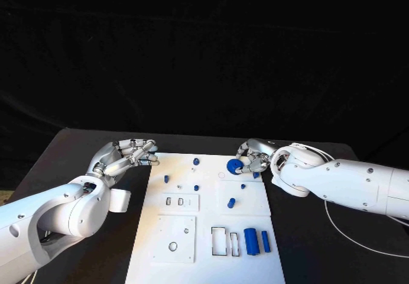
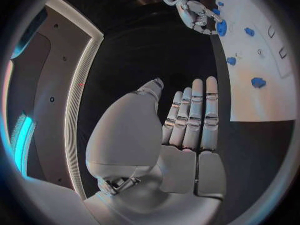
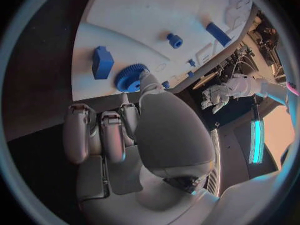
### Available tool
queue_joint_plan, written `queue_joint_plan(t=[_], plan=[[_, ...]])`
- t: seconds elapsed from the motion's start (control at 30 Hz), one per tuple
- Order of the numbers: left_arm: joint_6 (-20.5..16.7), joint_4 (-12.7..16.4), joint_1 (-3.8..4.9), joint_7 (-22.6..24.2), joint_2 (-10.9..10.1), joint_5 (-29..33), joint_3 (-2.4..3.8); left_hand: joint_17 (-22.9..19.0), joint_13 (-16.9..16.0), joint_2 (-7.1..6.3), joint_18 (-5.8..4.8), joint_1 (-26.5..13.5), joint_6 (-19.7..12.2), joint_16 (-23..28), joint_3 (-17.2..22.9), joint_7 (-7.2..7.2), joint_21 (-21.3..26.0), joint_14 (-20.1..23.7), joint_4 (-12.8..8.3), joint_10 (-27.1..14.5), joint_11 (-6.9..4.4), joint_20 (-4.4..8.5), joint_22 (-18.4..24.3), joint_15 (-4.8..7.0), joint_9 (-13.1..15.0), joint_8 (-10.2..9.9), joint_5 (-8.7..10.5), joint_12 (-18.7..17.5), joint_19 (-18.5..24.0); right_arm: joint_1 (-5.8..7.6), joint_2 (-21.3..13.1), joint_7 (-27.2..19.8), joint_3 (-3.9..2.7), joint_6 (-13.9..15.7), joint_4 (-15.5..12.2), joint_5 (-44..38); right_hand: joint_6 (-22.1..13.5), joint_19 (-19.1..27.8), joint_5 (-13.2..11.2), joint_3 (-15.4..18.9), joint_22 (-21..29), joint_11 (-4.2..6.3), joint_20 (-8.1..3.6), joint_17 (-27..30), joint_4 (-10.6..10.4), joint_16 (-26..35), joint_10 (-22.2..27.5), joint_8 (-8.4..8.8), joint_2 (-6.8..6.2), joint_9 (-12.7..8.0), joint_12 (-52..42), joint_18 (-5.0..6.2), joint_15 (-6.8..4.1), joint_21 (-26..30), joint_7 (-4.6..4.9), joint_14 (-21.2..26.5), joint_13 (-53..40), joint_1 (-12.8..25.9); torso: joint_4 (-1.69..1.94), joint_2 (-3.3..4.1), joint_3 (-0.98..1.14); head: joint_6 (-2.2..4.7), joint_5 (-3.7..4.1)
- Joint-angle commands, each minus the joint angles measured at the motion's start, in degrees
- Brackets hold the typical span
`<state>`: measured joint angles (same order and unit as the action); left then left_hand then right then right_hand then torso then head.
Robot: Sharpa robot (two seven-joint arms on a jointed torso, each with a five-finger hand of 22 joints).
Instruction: Assemble the parts on the task board
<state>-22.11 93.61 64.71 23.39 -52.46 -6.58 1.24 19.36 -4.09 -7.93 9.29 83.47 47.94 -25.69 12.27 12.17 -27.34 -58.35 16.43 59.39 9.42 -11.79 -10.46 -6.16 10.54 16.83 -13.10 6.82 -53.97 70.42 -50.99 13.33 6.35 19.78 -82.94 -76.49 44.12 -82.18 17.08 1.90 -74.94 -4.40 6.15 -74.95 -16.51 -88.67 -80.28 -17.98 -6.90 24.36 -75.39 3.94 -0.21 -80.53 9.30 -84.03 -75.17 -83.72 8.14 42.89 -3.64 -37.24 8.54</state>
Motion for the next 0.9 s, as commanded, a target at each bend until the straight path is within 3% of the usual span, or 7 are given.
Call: queue_joint_plan(t=[0.03,0.4,0.6,0.77,0.9], plan=[[1.08,-0.03,0.03,0.38,0.20,0.25,0.04,0.06,0.03,0.13,1.09,-0.49,-0.43,-0.21,0.34,0.59,-0.20,0.49,0.07,-0.50,0.09,-0.10,-0.08,-0.10,0.09,-0.32,0.33,-0.20,0.18,-0.30,0.33,0.00,0.01,-0.37,0.36,0.49,0.09,-0.53,0.37,-0.41,-2.43,0.16,0.01,-10.76,0.11,-0.28,-0.82,-0.52,1.02,0.08,-0.90,-0.94,0.34,-0.46,-0.09,-5.12,-1.65,-0.26,-0.08,-0.02,0.00,-0.03,-0.20],[0.97,-0.17,0.03,0.49,0.31,0.31,0.04,0.10,0.02,0.18,1.09,-0.55,-0.44,-0.24,0.35,0.60,-0.22,0.50,0.11,-0.50,0.10,-0.11,-0.09,-0.10,0.09,-0.32,0.33,-0.22,0.20,-0.92,0.72,-0.42,0.02,-1.22,0.07,0.36,2.48,-1.01,0.44,-2.02,-3.45,0.45,-0.15,-11.47,0.04,-0.48,-3.52,-0.84,2.48,-0.25,-5.25,-1.12,0.12,-1.10,-0.43,-5.25,-5.70,-0.48,-0.05,-0.06,0.00,-0.35,-0.24],[1.06,-0.21,0.02,0.41,0.32,0.32,0.04,0.14,0.02,0.24,1.09,-0.56,-0.44,-0.27,0.39,0.60,-0.25,0.51,0.12,-0.50,0.10,-0.11,-0.09,-0.10,0.10,-0.32,0.32,-0.23,0.21,-1.01,0.72,-0.40,0.02,-1.28,-0.03,-1.18,3.22,-1.18,0.22,-2.75,-3.81,0.56,-0.23,-11.75,0.11,-0.55,-4.30,-0.70,2.66,-0.51,-6.49,-1.20,0.02,-1.34,-0.55,-5.31,-6.89,-0.69,-0.06,-0.04,0.03,-0.43,-0.20],[1.16,-0.25,0.02,0.32,0.31,0.32,0.04,0.14,0.02,0.24,1.09,-0.56,-0.44,-0.27,0.39,0.60,-0.25,0.51,0.12,-0.50,0.10,-0.11,-0.09,-0.10,0.10,-0.32,0.32,-0.23,0.21,-1.12,0.69,-0.13,0.02,0.20,-0.39,-4.94,3.60,-1.34,0.12,-3.26,-4.12,0.60,-0.28,-11.90,0.16,-0.59,-4.49,-0.55,2.70,-0.69,-6.82,-1.26,-0.02,-1.54,-0.60,-5.34,-7.21,-0.89,-0.09,-0.05,0.02,-0.43,-0.24],[1.23,-0.28,0.02,0.26,0.32,0.32,0.04,0.14,0.02,0.24,1.09,-0.56,-0.44,-0.27,0.39,0.60,-0.25,0.51,0.12,-0.50,0.10,-0.11,-0.09,-0.10,0.10,-0.32,0.32,-0.23,0.21,-1.23,0.66,0.28,0.02,2.05,-0.85,-8.55,4.62,-1.65,-1.91,-5.60,-4.78,0.70,-0.41,-12.34,0.13,-0.71,-4.78,0.22,2.79,-1.44,-7.34,-1.40,-0.14,-1.95,-0.69,-5.42,-7.74,-1.62,-0.05,-0.04,0.01,-0.39,-0.27]])
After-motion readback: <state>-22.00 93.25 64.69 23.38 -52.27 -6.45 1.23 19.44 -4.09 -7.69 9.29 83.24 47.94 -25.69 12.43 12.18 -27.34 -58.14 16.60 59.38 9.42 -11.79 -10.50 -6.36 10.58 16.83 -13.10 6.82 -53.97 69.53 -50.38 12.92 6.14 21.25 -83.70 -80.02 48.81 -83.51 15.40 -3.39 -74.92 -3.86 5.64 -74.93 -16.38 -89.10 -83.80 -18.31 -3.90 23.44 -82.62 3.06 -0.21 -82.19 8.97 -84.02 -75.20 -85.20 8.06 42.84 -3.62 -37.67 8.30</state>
